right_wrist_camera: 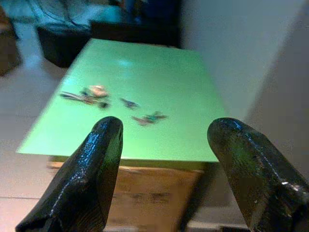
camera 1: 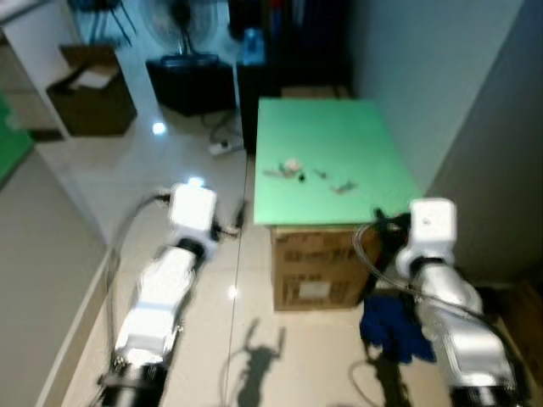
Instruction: Hang keys on a hook
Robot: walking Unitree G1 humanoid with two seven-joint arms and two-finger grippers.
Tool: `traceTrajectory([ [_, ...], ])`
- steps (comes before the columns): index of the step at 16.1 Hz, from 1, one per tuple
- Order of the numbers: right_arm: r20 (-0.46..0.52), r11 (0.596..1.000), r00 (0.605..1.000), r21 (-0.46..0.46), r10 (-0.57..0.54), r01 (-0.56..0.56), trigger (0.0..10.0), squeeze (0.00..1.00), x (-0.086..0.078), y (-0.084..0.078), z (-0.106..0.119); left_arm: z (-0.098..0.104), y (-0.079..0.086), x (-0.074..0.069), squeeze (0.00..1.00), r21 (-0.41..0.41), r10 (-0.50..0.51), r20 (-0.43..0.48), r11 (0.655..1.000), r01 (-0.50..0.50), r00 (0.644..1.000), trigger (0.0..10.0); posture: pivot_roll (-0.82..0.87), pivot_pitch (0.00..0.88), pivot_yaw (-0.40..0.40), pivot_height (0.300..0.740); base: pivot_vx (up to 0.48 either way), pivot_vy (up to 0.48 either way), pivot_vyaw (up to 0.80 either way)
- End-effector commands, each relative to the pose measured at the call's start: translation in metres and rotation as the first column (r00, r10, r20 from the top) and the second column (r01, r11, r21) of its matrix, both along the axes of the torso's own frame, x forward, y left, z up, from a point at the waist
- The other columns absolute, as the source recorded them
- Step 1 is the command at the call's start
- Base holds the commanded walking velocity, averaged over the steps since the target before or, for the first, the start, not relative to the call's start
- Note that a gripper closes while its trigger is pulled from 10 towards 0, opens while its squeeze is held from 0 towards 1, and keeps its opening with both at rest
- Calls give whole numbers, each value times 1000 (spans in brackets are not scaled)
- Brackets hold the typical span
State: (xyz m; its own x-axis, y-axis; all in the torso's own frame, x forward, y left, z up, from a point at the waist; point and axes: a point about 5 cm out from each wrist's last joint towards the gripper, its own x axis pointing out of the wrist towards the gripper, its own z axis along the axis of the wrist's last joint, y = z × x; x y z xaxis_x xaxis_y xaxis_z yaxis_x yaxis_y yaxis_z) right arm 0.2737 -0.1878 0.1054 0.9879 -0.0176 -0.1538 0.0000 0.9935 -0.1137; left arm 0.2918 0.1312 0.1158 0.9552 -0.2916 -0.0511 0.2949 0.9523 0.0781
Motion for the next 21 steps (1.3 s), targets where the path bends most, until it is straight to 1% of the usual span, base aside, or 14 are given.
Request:
traceTrajectory([
  [1,8,999,999,7,36,-36,10000,0,2,8,4,3,10,0,0,15,23,14,1000,-23,1000,10000,-66,0,17,718,368,0,0],
  [5,3,999,999,8,33,-33,10000,0,0,5,4,2,8,-1,0,18,19,11,1000,-19,1000,10000,-69,0,17,718,368,0,0],
  [9,-4,998,999,-14,54,-54,10000,0,2,7,4,3,7,1,0,24,7,14,1000,-7,1000,10000,-72,0,16,718,368,0,0],
  [11,-9,999,999,25,34,-34,10000,0,5,7,5,5,7,2,0,24,8,17,1000,-8,1000,10000,-77,0,16,718,368,0,0],
  [13,-1,999,999,26,38,-38,10000,0,9,7,7,6,6,3,0,27,0,21,1000,0,1000,10000,-81,0,18,718,371,0,0],
  [16,-1,999,999,21,45,-45,10000,0,11,8,9,7,4,4,0,28,-1,22,1000,0,1000,10000,-77,0,4,718,369,0,-800],
  [21,-13,999,999,1,51,-51,10000,0,13,9,6,7,7,3,0,24,14,22,1000,-15,1000,10000,-68,0,5,718,368,0,0],
])
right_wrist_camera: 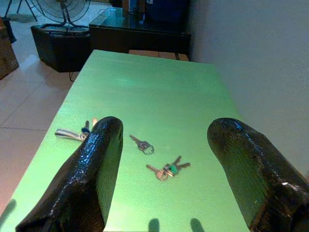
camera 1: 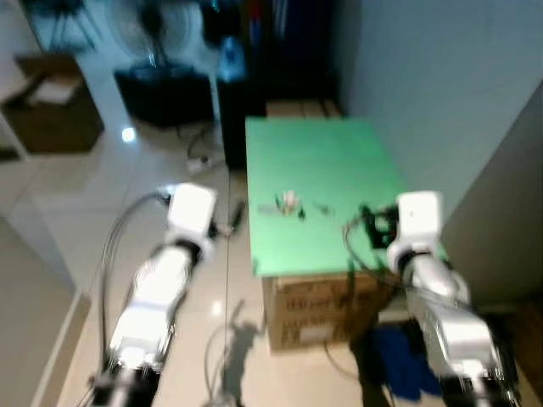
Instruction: Hang keys on a hook
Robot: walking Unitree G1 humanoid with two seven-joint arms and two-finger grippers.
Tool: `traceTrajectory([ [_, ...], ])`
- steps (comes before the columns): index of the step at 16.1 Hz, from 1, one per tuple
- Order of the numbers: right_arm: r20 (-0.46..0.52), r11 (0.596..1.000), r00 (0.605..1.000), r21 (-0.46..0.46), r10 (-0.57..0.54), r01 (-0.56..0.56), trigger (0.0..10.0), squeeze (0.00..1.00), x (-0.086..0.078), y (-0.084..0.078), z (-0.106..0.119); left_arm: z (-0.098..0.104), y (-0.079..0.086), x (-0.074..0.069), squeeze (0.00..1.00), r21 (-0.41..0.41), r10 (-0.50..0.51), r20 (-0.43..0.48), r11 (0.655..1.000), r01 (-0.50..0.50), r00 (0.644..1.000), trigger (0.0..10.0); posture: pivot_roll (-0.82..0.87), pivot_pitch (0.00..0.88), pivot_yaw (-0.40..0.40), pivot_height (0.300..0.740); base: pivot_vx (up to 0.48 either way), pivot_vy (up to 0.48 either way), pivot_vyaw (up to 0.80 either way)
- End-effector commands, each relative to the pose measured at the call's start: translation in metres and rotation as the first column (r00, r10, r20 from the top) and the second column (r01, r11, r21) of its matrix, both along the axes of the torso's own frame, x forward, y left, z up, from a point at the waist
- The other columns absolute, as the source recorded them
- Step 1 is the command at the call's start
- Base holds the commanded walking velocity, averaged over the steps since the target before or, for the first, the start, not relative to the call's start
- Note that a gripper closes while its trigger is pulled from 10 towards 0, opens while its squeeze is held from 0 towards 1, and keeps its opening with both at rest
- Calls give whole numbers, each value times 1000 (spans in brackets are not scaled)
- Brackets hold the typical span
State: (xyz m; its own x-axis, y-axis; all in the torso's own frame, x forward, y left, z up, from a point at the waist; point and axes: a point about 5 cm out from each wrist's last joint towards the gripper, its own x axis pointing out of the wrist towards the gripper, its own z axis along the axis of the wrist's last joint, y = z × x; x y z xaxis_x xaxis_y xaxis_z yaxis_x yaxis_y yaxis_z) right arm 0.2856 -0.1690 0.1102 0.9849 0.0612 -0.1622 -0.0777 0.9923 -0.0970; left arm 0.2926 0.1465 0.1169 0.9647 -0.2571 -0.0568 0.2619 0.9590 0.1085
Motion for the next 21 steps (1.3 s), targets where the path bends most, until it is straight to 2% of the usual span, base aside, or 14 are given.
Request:
traceTrajectory([
  [1,-3,999,1000,-17,-27,27,10000,0,2,-10,2,6,-8,3,0,-4,-21,21,1000,21,1000,10000,-65,0,9,718,371,0,0],
  [19,-43,999,999,-32,8,-9,10000,0,2,-6,-9,7,0,-7,0,26,-20,8,999,20,1000,10000,-18,0,3,718,368,0,0],
  [21,-44,1000,999,-29,10,-11,10000,0,2,-5,-9,7,0,-8,0,27,-23,7,999,23,1000,10000,-18,0,8,718,368,0,-744],
])
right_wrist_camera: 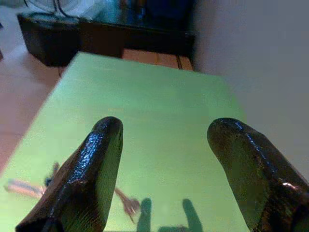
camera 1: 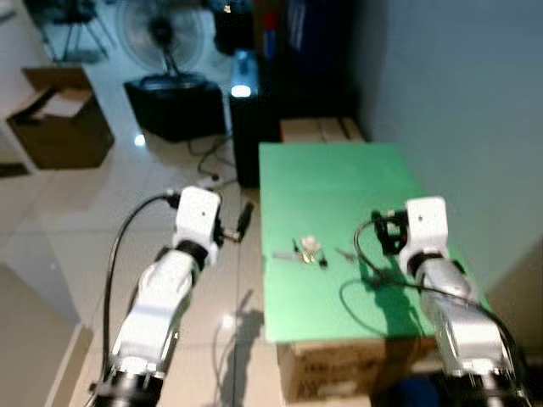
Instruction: Hang keys on a hook
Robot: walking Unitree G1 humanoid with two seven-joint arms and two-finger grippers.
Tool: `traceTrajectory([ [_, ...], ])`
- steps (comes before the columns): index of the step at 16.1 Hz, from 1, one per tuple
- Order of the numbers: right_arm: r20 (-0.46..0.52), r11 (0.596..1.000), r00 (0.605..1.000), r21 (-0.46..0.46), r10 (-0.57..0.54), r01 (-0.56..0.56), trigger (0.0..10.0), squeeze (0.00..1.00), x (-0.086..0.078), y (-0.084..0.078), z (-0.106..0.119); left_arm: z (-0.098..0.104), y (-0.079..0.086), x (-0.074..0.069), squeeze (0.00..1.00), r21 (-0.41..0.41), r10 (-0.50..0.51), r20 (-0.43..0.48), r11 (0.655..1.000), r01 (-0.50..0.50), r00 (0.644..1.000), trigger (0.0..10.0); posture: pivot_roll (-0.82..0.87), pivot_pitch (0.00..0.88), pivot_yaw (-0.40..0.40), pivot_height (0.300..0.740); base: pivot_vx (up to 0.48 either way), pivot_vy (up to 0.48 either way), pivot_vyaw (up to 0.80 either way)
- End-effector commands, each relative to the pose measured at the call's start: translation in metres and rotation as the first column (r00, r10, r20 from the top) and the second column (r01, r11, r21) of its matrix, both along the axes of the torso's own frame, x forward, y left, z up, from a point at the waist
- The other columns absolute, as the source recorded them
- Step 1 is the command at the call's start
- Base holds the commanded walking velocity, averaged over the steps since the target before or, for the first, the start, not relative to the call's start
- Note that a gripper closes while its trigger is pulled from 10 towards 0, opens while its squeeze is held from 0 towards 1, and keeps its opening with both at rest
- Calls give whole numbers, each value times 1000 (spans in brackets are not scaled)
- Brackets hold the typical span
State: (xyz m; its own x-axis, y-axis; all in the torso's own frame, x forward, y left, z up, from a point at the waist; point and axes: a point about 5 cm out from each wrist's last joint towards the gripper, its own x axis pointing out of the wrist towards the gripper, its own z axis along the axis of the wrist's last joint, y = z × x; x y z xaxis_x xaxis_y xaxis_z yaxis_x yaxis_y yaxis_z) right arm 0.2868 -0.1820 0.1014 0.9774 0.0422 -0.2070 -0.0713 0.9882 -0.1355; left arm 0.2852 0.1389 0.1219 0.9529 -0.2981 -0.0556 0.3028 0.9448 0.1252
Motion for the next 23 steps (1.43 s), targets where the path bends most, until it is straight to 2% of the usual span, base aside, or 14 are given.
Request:
traceTrajectory([
  [1,-1,1000,1000,16,22,-22,10000,0,1,9,0,1,7,0,0,15,15,-2,1000,-15,1000,10000,-18,0,8,718,368,0,-800],
  [5,-19,1000,1000,11,1,-1,10000,0,-7,6,-4,3,5,1,0,19,1,-6,1000,-1,1000,10000,-29,0,29,718,368,0,-741],
  [8,-54,1000,999,-10,-2,1,10000,0,-10,4,-10,3,3,0,0,14,-17,-7,1000,17,1000,10000,-32,0,30,718,360,0,0],
  [12,-95,1000,995,-11,16,-17,10000,0,-9,5,-15,2,3,-4,0,16,-61,-15,998,61,998,10000,-31,0,25,718,0,0,0],
  [13,-131,999,991,-1,38,-38,10000,557,-8,6,-19,2,3,-6,0,36,-91,-19,995,91,996,10000,-29,0,20,718,0,0,0],
  [14,-186,998,980,26,67,-64,10000,1000,-6,9,-28,2,4,-9,0,63,-136,-26,989,137,990,10000,-26,7,14,718,0,0,0],
  [15,-219,997,973,40,77,-70,10000,1000,-3,10,-34,2,4,-11,0,77,-159,-36,984,161,987,10000,-13,18,9,718,0,0,0],
  [17,-283,993,954,76,104,-86,10000,1000,15,18,-47,1,4,-19,0,96,-222,-73,969,228,972,10000,7,56,12,718,0,0,0],
  [20,-335,991,934,90,125,-101,10000,1000,23,20,-53,3,4,-23,0,101,-256,-88,959,265,963,10000,23,92,17,718,0,0,0],
  [21,-443,993,889,74,117,-94,10000,1000,33,21,-64,7,1,-24,0,112,-297,-101,945,307,950,10000,40,123,13,718,0,0,0],
  [23,-492,993,863,75,119,-94,10000,1000,38,21,-67,10,0,-24,0,122,-314,-105,937,326,943,10000,47,135,14,718,0,0,0],
])
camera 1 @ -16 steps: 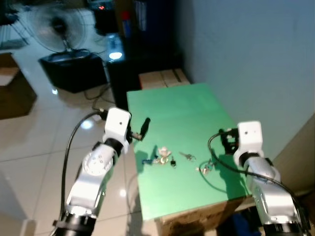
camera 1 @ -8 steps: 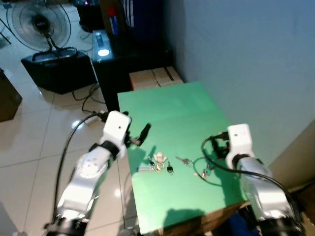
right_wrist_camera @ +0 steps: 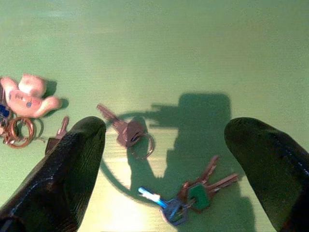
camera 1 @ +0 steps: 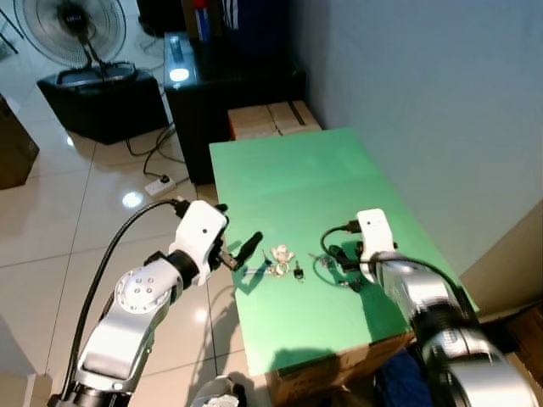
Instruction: Hang keys on a hook
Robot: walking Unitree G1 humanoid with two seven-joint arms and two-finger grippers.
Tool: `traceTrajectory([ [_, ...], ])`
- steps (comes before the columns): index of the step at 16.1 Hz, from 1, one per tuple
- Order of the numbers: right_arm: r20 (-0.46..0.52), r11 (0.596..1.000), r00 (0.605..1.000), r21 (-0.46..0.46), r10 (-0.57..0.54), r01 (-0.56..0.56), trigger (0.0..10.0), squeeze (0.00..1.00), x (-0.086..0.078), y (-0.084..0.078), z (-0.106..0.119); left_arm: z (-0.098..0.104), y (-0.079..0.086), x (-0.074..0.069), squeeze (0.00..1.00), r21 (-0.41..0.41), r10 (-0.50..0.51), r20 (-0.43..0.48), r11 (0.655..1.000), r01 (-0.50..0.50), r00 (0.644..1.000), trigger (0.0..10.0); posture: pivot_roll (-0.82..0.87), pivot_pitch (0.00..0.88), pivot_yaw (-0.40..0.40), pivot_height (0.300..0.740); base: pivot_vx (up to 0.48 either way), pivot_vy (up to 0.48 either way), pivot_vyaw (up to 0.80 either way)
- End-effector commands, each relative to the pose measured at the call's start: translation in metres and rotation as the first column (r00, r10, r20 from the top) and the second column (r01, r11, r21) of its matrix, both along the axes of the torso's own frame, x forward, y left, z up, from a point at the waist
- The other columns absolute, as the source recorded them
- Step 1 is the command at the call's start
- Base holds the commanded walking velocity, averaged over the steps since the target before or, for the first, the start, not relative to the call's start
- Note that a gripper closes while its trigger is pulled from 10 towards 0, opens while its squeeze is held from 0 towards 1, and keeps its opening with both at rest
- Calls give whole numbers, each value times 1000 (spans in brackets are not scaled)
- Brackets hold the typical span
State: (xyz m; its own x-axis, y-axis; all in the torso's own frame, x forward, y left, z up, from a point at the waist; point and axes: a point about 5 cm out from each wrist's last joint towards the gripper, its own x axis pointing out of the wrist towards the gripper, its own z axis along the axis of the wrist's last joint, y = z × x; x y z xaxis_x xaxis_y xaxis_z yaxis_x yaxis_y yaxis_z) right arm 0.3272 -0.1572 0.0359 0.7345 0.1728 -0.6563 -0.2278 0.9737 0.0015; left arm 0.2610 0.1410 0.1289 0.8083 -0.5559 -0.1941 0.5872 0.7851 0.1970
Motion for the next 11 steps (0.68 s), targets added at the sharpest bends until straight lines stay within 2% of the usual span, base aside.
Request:
traceTrajectory([
  [1,-14,1000,1000,-9,0,0,10000,1000,1,-3,0,5,-3,0,0,8,-25,7,1000,25,1000,10000,50,144,15,718,0,0,0],
  [2,-12,999,1000,29,-23,23,10000,1000,11,-2,9,7,-3,0,0,11,-33,6,999,33,999,10000,47,155,14,718,0,0,0],
  [5,-40,999,999,54,-2,5,10000,1000,16,1,13,8,-3,-1,0,18,-43,-1,999,43,999,10000,47,163,13,718,0,0,0],
  [6,-68,998,997,47,32,-29,10000,0,16,2,12,9,-3,-2,0,20,-48,-3,999,48,999,10000,48,164,8,718,0,0,0],
  [8,-103,997,992,46,69,-65,10000,0,13,4,9,10,-4,-4,0,18,-61,-10,998,62,998,10000,49,165,7,718,0,0,0],
  [11,-169,992,978,8,127,-127,10000,0,7,2,2,10,-7,-14,0,20,-156,-56,987,158,986,10000,57,163,3,718,0,0,0],
])
